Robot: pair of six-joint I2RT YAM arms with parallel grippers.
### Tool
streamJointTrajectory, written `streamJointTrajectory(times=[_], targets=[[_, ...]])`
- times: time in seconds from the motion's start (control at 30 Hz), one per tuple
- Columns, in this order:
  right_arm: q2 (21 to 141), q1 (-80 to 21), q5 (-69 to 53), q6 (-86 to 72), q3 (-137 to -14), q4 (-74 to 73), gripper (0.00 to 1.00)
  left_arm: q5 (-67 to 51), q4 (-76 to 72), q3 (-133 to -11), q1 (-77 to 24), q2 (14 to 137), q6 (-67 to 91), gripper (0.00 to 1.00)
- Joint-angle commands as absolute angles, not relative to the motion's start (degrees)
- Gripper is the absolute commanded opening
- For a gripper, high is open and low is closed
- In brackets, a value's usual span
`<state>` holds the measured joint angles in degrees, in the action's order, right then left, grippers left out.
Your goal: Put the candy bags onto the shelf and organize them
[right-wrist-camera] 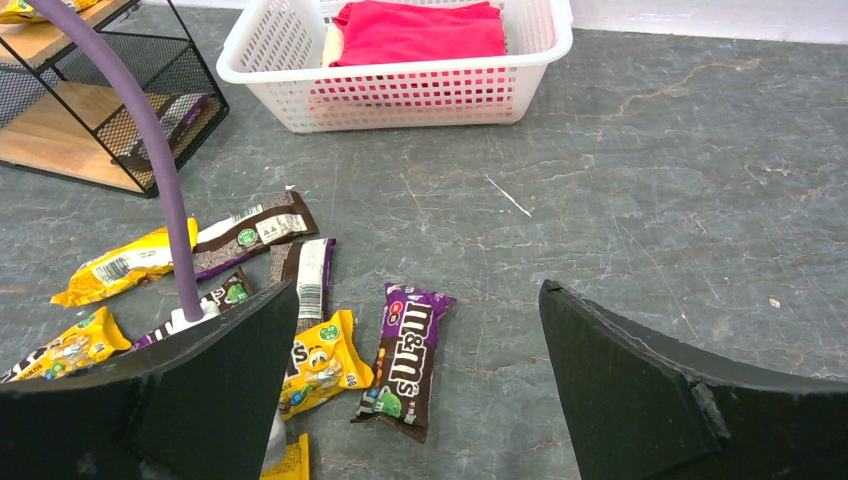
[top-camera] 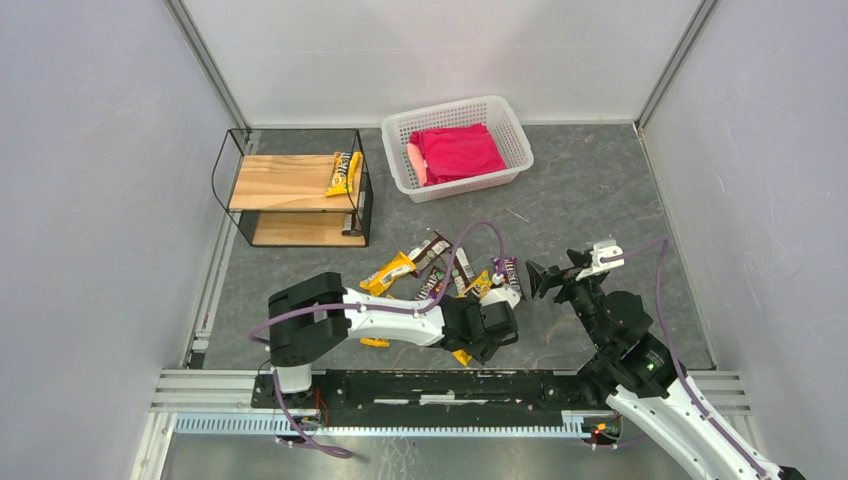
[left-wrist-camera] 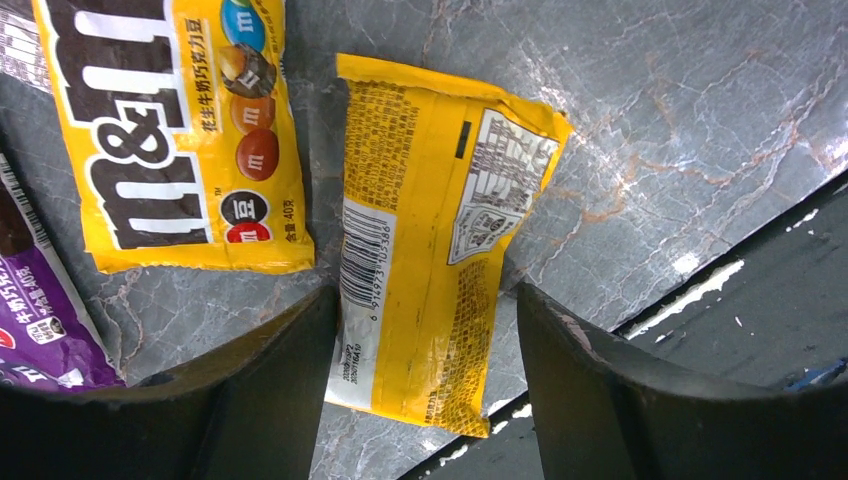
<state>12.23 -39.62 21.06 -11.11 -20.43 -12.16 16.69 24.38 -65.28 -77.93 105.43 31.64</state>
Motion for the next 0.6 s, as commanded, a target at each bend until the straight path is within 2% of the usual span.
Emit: streamJointTrajectory(times=[0.0, 0.13, 0.57], targets=[[12.2, -39.5, 21.3, -11.5, -20.2, -10.4, 0.98, 17.2, 28.0, -65.3, -79.1, 107.4, 33.2, 0.71], [12.0, -39.5, 21.3, -11.8, -20.1, -10.4, 0.98, 18.2, 28.1, -65.2, -79.2, 106.9, 33.8, 0.62], [11.4, -39.5, 21.7, -11.9, -20.6, -11.5, 0.98, 22.8, 30.8, -66.5, -79.1, 100.9, 34.5, 0.49]])
